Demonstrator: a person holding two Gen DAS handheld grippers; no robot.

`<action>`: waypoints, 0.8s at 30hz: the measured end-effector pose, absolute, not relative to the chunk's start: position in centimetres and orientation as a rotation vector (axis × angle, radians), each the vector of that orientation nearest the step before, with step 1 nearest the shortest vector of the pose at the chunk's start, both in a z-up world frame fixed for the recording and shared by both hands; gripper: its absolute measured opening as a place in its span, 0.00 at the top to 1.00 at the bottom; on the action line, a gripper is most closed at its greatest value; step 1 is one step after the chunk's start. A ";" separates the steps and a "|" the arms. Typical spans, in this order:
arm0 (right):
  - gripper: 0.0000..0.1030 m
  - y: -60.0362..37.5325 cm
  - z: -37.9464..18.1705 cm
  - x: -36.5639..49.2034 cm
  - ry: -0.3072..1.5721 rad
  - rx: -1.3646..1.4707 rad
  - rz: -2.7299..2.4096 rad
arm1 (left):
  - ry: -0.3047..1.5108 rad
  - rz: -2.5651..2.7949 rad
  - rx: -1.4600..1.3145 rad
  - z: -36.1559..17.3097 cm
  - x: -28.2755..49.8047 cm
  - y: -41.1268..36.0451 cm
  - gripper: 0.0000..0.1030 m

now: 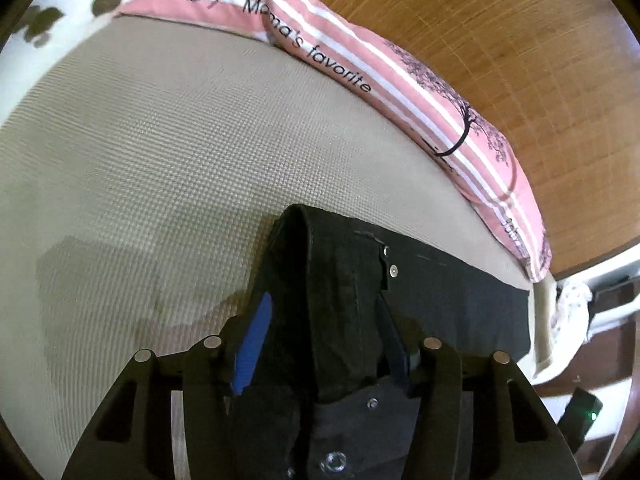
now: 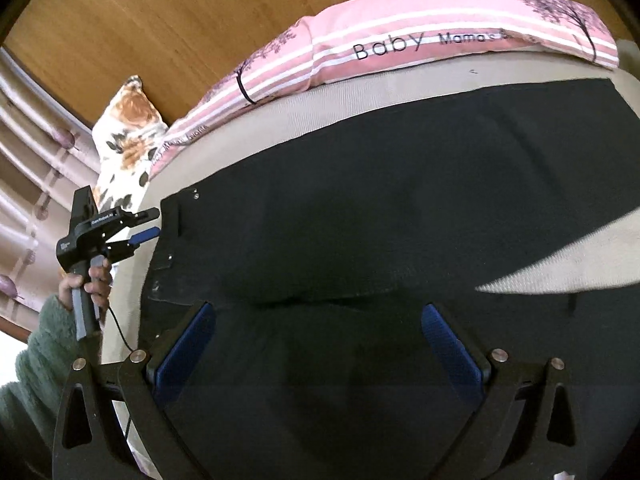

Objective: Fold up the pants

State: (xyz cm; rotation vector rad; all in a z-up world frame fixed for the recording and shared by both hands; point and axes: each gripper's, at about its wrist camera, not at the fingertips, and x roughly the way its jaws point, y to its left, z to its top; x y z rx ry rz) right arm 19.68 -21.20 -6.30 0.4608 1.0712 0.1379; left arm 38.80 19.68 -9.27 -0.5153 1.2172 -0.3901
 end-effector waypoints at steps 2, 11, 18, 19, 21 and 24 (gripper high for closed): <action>0.00 -20.9 -6.6 20.2 1.079 0.459 0.138 | 1.213 -0.419 -0.524 -9.5 39.1 19.7 0.47; 0.00 -20.6 -7.9 21.9 1.107 0.456 0.131 | 1.220 -0.545 -0.570 -10.3 40.9 18.6 0.62; 0.00 -20.9 -8.0 23.1 1.086 0.435 0.156 | 1.218 -0.600 -0.594 -11.5 42.4 18.0 0.70; 0.00 -21.0 -7.9 23.4 1.084 0.431 0.161 | 1.207 -0.616 -0.596 -11.3 42.6 17.9 0.70; 0.00 -21.2 -7.9 24.1 1.078 0.427 0.172 | 1.199 -0.643 -0.616 -11.2 43.0 17.8 0.70; 0.00 -21.6 -7.7 25.2 1.061 0.428 0.195 | 1.194 -0.654 -0.643 -11.4 43.7 17.2 0.70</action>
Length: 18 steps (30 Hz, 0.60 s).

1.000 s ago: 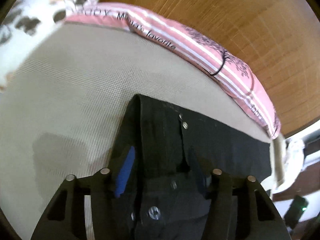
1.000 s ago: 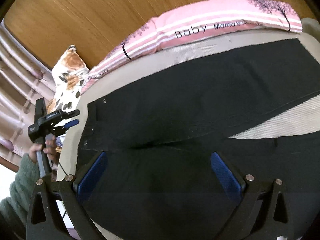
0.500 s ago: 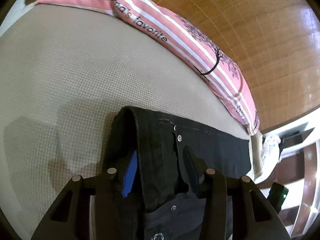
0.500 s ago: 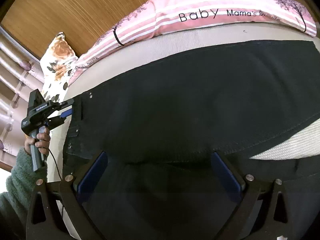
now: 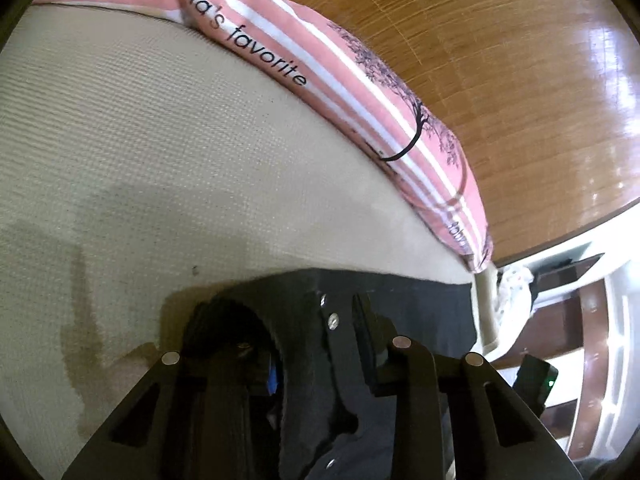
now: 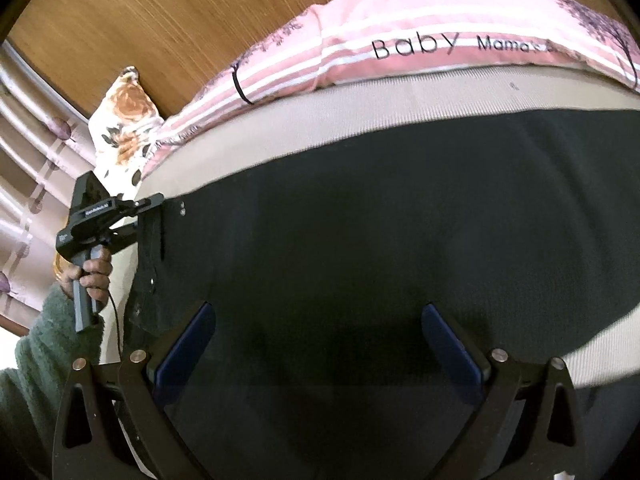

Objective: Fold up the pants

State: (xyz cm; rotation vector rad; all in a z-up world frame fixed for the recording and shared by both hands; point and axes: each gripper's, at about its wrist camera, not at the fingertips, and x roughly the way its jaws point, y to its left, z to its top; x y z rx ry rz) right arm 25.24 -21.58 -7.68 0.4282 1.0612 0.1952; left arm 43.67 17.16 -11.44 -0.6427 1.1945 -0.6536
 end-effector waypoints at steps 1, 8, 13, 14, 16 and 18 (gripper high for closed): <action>0.00 -21.7 -7.6 25.8 1.060 0.421 0.205 | 1.193 -0.649 -0.641 -11.6 43.7 17.0 0.70; 0.00 -22.6 -7.2 29.7 1.086 0.250 0.253 | 1.106 -0.590 -0.638 -11.1 42.2 16.7 0.92; 0.00 -24.9 -6.6 33.3 1.094 0.133 0.331 | 0.957 -0.624 -0.619 -7.4 39.5 16.3 0.92; 0.00 -25.2 -6.4 34.0 1.101 0.117 0.368 | 0.922 -0.636 -0.617 -6.5 38.8 16.2 0.93; 0.00 -25.7 -6.2 35.5 1.113 0.068 0.447 | 0.881 -0.655 -0.625 -5.3 37.8 16.1 0.93; 0.00 -26.0 -6.0 36.8 1.125 0.019 0.527 | 0.842 -0.680 -0.633 -4.4 36.9 16.2 0.92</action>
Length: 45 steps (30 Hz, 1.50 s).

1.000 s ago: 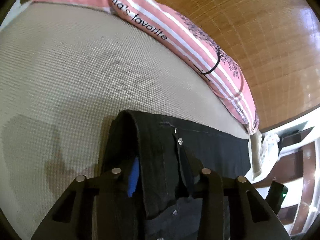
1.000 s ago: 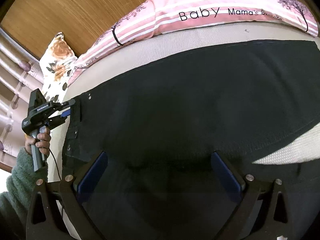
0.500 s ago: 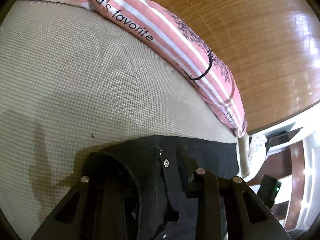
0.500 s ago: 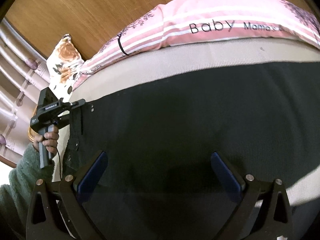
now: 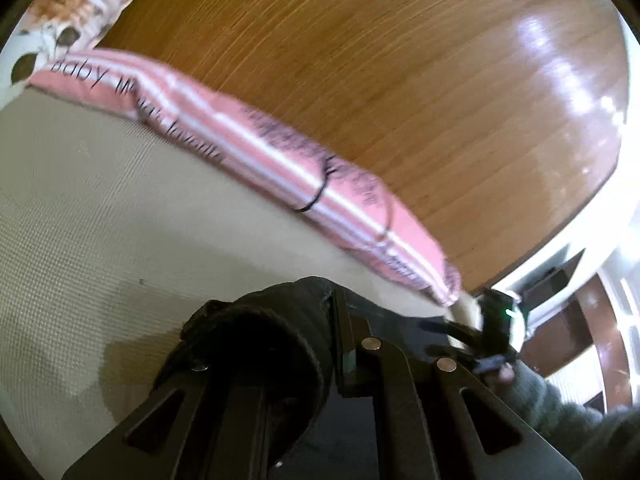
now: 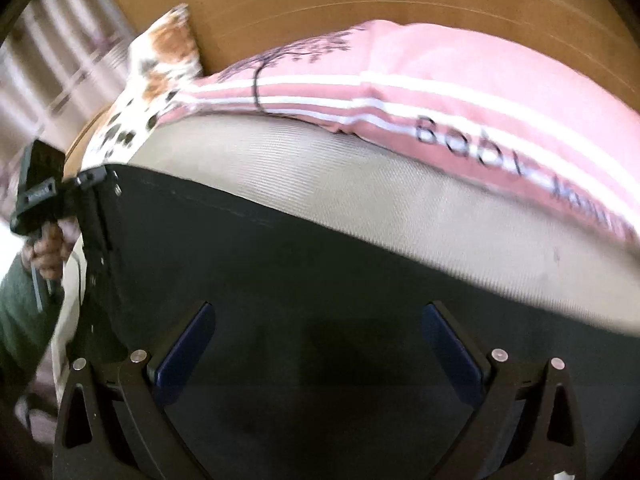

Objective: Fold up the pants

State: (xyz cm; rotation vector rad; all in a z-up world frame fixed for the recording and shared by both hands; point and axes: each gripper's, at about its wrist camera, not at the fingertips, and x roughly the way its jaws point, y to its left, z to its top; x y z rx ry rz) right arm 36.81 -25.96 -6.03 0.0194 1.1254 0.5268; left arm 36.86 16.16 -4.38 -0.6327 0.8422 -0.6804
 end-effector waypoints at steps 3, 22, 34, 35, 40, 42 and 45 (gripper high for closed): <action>0.03 -26.6 -5.7 39.0 1.153 -0.024 0.644 | 0.811 -0.701 -0.617 -3.3 36.0 15.9 0.93; 0.43 -28.9 -10.3 43.5 1.372 -0.120 1.012 | 0.805 -0.614 -0.501 -1.3 34.5 15.2 0.92; 0.88 -28.6 -8.7 40.4 1.266 -0.243 0.746 | 0.818 -0.465 -0.345 -2.8 35.8 13.5 0.92; 0.89 -28.4 -8.2 39.8 1.245 -0.254 0.714 | 0.809 -0.446 -0.316 -2.9 35.9 13.2 0.92; 0.91 -27.7 -5.2 35.9 1.147 -0.322 0.509 | 0.761 -0.384 -0.205 -3.1 35.2 11.9 0.92; 0.91 -27.3 -3.9 34.2 1.123 -0.337 0.444 | 0.737 -0.385 -0.186 -2.5 34.4 11.8 0.92; 0.93 -26.5 -1.9 31.0 1.070 -0.359 0.362 | 0.710 -0.405 -0.194 -1.5 33.0 12.3 0.92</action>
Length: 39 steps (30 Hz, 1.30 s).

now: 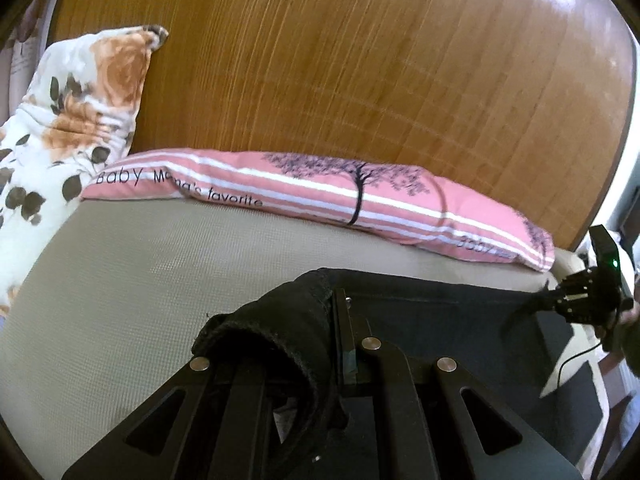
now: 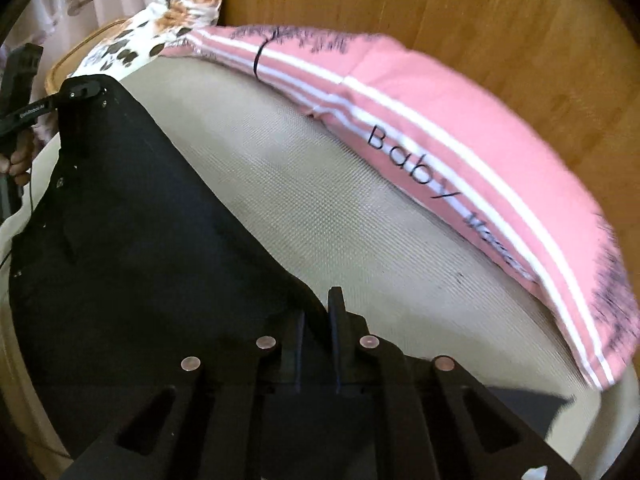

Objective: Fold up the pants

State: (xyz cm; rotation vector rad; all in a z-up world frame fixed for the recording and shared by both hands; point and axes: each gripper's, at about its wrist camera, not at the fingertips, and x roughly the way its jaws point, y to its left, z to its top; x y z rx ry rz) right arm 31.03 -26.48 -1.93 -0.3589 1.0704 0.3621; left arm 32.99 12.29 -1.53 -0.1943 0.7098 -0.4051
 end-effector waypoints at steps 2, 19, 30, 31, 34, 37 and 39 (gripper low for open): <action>0.93 -26.3 -0.8 28.8 1.047 -0.350 0.321 | 0.690 -0.427 -0.195 -0.6 31.4 12.7 0.92; 0.95 -24.9 -3.0 9.9 1.137 -0.131 0.214 | 0.803 -0.631 -0.036 -1.6 16.4 15.4 0.92; 0.93 -22.0 -8.8 6.1 1.221 -0.225 0.191 | 1.031 -0.627 0.154 -7.7 13.0 14.4 0.85; 0.90 -21.9 -8.8 6.1 1.221 -0.224 0.188 | 1.037 -0.624 0.153 -7.4 13.0 14.4 0.85; 0.84 -21.5 -8.5 6.0 1.217 -0.210 0.178 | 1.055 -0.613 0.164 -6.6 12.9 14.7 0.77; 0.72 -21.4 -8.0 5.9 1.201 -0.179 0.166 | 1.087 -0.594 0.181 -5.9 12.8 15.3 0.65; 0.69 -21.2 -7.8 5.5 1.186 -0.178 0.157 | 1.090 -0.527 0.233 -5.6 12.6 16.3 0.28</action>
